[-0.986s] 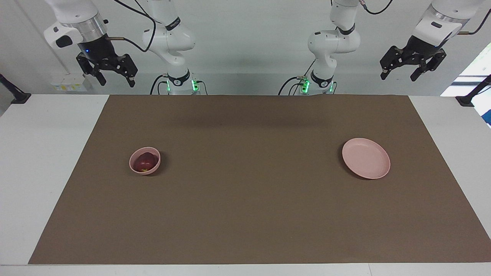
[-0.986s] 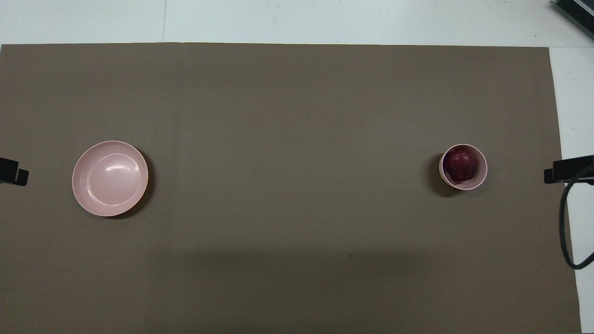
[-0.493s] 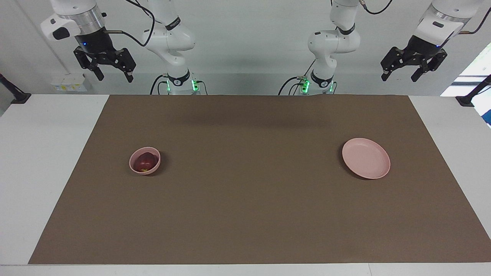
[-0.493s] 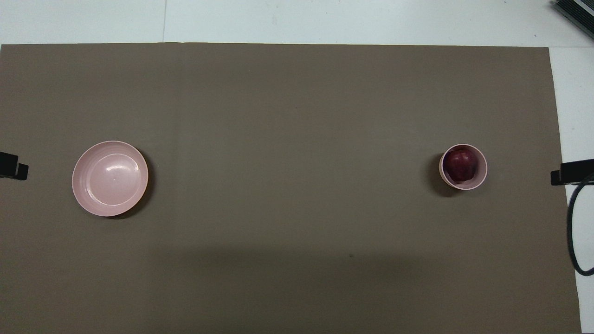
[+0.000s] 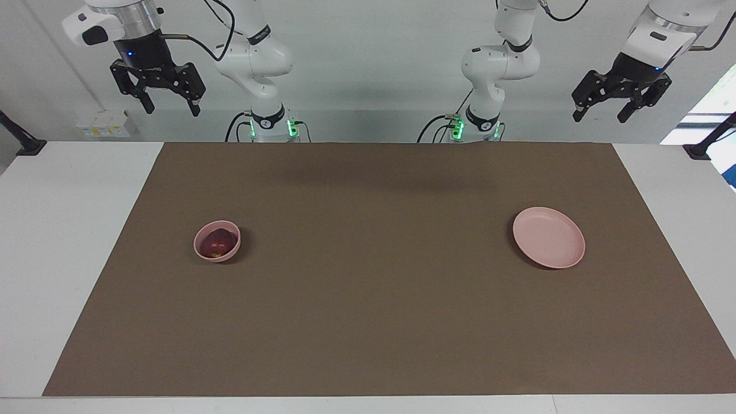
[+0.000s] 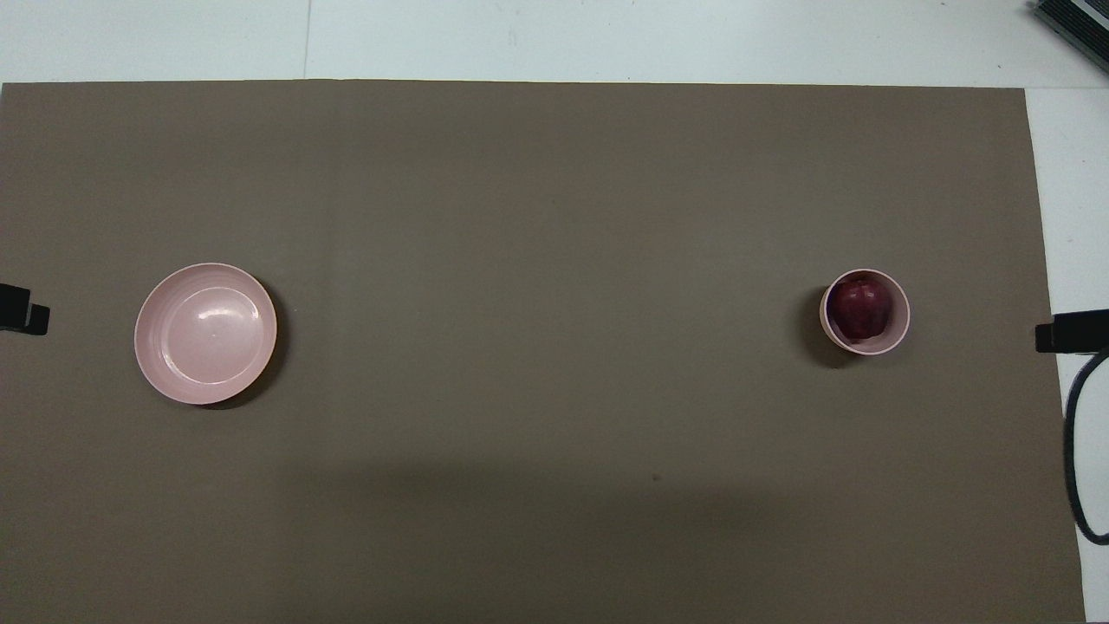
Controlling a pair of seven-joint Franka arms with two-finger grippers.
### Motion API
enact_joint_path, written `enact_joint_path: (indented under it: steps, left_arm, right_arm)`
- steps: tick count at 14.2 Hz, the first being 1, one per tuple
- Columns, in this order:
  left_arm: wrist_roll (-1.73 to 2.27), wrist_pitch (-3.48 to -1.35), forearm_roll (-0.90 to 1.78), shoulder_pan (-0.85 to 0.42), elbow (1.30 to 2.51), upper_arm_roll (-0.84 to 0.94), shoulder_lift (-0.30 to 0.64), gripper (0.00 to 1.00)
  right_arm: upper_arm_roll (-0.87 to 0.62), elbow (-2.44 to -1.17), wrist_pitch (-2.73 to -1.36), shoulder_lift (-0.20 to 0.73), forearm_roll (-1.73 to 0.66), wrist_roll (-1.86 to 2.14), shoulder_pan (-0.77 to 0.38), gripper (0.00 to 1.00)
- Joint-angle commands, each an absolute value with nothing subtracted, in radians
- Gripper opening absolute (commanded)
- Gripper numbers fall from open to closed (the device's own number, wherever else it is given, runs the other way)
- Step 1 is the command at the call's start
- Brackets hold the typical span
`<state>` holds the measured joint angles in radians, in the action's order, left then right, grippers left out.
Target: Move apple from plate to bowl
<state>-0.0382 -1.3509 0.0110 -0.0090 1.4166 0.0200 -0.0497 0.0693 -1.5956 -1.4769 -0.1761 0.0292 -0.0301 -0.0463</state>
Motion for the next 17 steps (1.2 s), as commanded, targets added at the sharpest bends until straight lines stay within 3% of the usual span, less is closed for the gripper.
enact_joint_path:
  steps: [1, 17]
  left_arm:
    - [-0.037, -1.394, -0.029, 0.002, 1.474, 0.034, -0.092, 1.0]
    - [-0.034, -1.391, 0.002, 0.005, 1.502, 0.02, -0.107, 1.0]
  right_arm:
    - [0.063, -1.6, -1.465, -0.184, 0.048, 0.011, -0.043, 1.0]
    - [0.064, -1.603, -1.459, -0.187, 0.049, 0.049, -0.041, 1.0]
